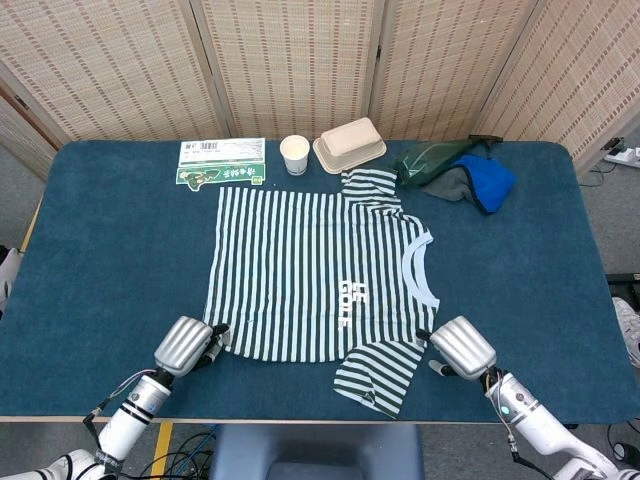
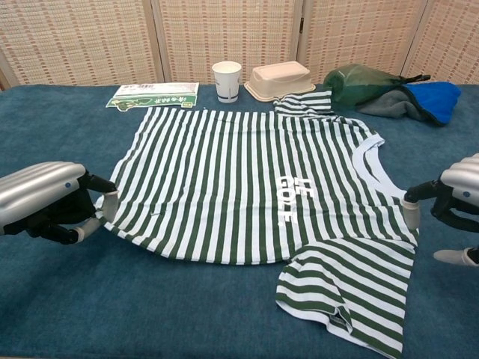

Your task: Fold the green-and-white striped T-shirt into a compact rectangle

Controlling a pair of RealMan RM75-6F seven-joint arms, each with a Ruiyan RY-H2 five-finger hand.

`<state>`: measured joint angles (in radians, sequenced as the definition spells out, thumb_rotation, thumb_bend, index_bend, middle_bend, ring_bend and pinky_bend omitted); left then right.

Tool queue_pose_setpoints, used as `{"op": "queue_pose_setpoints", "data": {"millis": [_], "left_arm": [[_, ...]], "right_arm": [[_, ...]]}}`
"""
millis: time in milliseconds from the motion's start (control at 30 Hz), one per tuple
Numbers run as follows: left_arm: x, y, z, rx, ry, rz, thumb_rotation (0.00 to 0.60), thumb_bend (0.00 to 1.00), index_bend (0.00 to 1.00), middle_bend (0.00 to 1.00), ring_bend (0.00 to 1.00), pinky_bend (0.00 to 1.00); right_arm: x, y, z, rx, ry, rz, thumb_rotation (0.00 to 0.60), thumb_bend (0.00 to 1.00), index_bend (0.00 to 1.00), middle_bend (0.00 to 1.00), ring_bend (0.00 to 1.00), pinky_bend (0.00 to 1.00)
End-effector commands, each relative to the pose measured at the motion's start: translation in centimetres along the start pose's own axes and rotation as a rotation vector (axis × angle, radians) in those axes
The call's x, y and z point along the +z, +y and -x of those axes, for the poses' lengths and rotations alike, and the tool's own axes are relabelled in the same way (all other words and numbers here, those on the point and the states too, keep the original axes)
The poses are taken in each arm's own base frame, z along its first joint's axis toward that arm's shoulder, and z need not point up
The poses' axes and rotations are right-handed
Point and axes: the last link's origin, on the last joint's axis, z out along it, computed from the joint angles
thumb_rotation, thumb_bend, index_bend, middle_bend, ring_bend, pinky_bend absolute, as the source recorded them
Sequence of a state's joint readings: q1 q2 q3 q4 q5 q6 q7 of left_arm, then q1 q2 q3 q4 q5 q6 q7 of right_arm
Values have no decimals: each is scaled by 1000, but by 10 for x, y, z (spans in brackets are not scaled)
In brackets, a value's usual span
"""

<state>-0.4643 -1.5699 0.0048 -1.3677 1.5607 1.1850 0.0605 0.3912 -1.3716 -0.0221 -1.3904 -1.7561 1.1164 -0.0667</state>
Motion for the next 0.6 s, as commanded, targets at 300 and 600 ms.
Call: {"op": "queue_pose_setpoints", "data": {"millis": [300,600], "left_arm": [[2,0,1,-4,-2,0,600,559,620,1000,947,1000],[3,0,1,-3,-8,-5,600,559,620,1000,947,1000]], "right_arm": [[18,5,13,-58,-50,-10,600,217,461,894,1000,1000],[30,2,20,-77,-73,-31,600,230,461,893,1000,1000]]}}
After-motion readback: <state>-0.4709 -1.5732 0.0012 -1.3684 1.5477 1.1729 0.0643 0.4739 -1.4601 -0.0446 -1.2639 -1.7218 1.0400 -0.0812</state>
